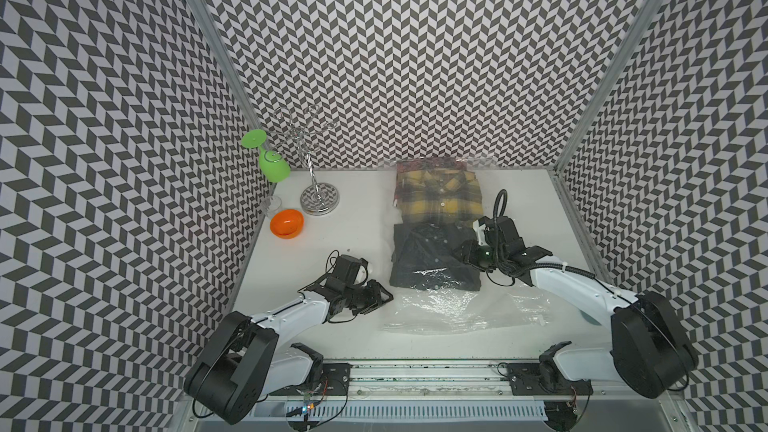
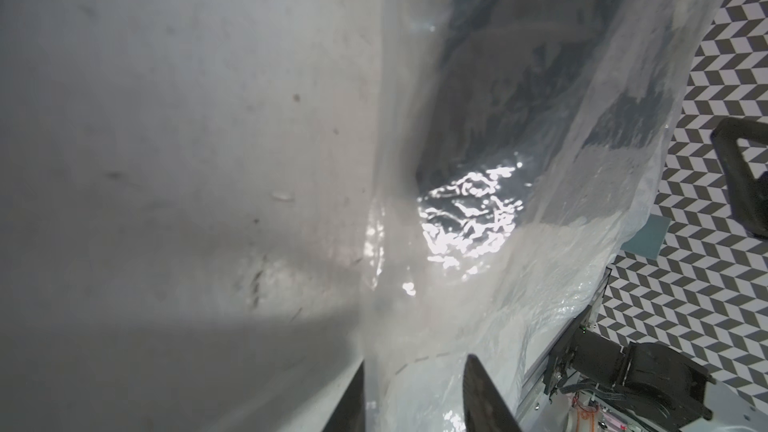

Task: Place the folded shirt into the vacuum bag
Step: Adjust the vacuum bag at the center of the board.

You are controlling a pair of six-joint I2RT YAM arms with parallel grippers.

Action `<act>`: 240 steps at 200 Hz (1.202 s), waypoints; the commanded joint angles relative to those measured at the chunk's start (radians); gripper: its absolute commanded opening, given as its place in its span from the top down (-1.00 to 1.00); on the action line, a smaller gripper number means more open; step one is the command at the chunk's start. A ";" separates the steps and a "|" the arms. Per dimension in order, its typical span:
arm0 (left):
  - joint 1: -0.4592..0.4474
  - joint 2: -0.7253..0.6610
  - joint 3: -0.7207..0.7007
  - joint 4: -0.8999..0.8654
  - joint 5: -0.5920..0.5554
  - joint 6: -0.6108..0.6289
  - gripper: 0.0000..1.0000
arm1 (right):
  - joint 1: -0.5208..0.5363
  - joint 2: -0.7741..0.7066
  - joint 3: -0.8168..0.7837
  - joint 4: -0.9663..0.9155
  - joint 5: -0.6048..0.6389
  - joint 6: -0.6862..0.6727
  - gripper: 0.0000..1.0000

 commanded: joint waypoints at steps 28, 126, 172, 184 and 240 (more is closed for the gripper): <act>0.030 -0.026 -0.011 0.095 0.007 -0.008 0.99 | 0.007 0.079 -0.014 0.061 0.017 -0.032 0.16; 0.170 -0.372 0.012 -0.148 -0.140 0.018 1.00 | 0.110 0.331 0.078 0.106 0.072 -0.020 0.25; 0.157 -0.518 -0.033 -0.209 -0.193 -0.047 1.00 | 0.128 0.443 0.116 0.134 0.060 -0.012 0.26; 0.179 -0.529 -0.029 -0.209 -0.209 -0.035 1.00 | 0.128 0.456 0.125 0.137 0.039 -0.016 0.28; 0.326 -0.235 0.173 -0.235 -0.070 0.180 1.00 | 0.104 0.305 0.196 0.000 -0.034 -0.123 0.14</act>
